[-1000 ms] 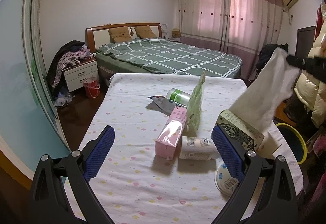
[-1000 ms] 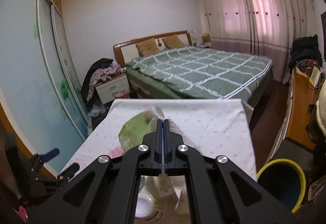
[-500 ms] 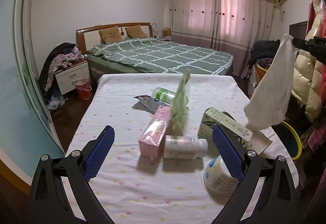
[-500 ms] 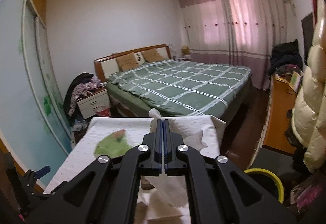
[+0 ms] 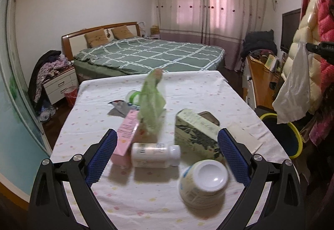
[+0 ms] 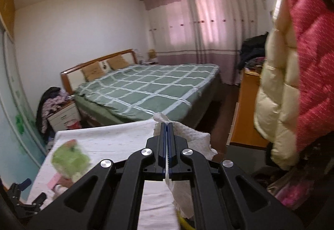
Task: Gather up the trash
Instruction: 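Carry the white tissue to the yellow bin and release it with the right gripper, then grasp the white tub with the left gripper and drop it into the yellow bin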
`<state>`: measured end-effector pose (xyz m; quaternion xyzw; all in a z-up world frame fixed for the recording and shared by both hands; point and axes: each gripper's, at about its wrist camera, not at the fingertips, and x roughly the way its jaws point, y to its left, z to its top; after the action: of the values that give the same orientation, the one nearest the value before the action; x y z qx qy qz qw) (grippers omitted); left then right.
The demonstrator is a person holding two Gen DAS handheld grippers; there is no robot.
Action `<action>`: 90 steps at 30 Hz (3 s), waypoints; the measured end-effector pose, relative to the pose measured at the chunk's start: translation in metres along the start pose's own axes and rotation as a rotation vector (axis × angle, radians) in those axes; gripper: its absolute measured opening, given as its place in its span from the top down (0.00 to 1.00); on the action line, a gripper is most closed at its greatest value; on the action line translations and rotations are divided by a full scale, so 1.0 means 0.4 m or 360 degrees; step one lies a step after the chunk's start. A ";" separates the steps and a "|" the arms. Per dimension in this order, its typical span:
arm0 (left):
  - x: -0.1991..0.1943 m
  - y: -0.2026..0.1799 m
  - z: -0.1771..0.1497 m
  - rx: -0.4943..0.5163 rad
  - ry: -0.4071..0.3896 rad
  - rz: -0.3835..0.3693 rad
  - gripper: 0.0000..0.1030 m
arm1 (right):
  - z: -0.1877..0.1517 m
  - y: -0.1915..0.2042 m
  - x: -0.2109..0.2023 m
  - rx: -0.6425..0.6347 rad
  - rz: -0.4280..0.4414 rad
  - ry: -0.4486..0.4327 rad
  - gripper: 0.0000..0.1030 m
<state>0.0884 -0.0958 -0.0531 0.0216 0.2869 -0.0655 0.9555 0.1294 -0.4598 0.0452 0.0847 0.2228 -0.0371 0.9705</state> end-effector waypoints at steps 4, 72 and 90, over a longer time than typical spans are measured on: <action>0.016 -0.031 0.000 0.0032 0.0020 -0.0019 0.07 | -0.046 -0.071 0.045 0.0056 -0.0079 0.0084 0.99; 0.218 -0.126 -0.178 0.0182 0.0456 -0.0188 0.17 | -0.411 -0.200 0.208 0.0350 -0.0200 0.0594 0.82; 0.072 -0.227 -0.024 0.0319 0.0204 -0.0351 0.22 | -0.424 -0.234 0.159 0.0382 -0.0244 0.0555 0.82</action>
<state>0.0945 -0.1882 -0.0772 0.0895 0.3400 -0.1967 0.9153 0.1042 -0.5233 -0.1468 0.1876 0.3868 -0.1216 0.8946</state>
